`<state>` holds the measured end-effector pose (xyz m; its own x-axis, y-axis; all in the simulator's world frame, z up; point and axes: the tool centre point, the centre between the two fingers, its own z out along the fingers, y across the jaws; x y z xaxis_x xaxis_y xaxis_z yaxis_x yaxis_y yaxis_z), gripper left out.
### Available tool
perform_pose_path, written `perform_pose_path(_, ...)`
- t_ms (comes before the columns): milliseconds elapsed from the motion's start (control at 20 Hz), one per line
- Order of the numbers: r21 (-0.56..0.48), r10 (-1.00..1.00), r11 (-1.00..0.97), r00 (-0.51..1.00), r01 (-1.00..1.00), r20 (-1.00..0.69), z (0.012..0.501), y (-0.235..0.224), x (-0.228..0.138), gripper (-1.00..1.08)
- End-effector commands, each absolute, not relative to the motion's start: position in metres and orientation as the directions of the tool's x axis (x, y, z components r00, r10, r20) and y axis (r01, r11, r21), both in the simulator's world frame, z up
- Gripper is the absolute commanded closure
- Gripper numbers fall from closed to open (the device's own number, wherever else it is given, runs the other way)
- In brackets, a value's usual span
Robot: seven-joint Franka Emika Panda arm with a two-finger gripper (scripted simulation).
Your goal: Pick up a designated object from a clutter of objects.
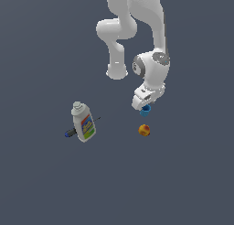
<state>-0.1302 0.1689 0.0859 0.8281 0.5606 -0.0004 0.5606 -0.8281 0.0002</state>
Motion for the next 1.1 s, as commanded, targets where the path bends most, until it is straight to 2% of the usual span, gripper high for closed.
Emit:
perform_pose_path(0, 0.0, 0.561, -0.828, 0.828, 0.561, -0.001, 0.08, 0.169, -0.131, -0.92)
perform_pose_path(400, -0.001, 0.563, -0.827, 0.827, 0.563, 0.0, 0.049, 0.169, -0.132, -0.92)
perform_pose_path(750, 0.0, 0.563, -0.826, 0.826, 0.563, 0.0, 0.04, 0.169, -0.131, -0.92)
perform_pose_path(800, 0.0, 0.563, -0.826, 0.826, 0.563, 0.0, 0.04, 0.169, -0.131, 1.08)
perform_pose_path(1050, 0.0, 0.563, -0.826, 0.826, 0.563, 0.0, 0.04, 0.169, -0.131, 1.08)
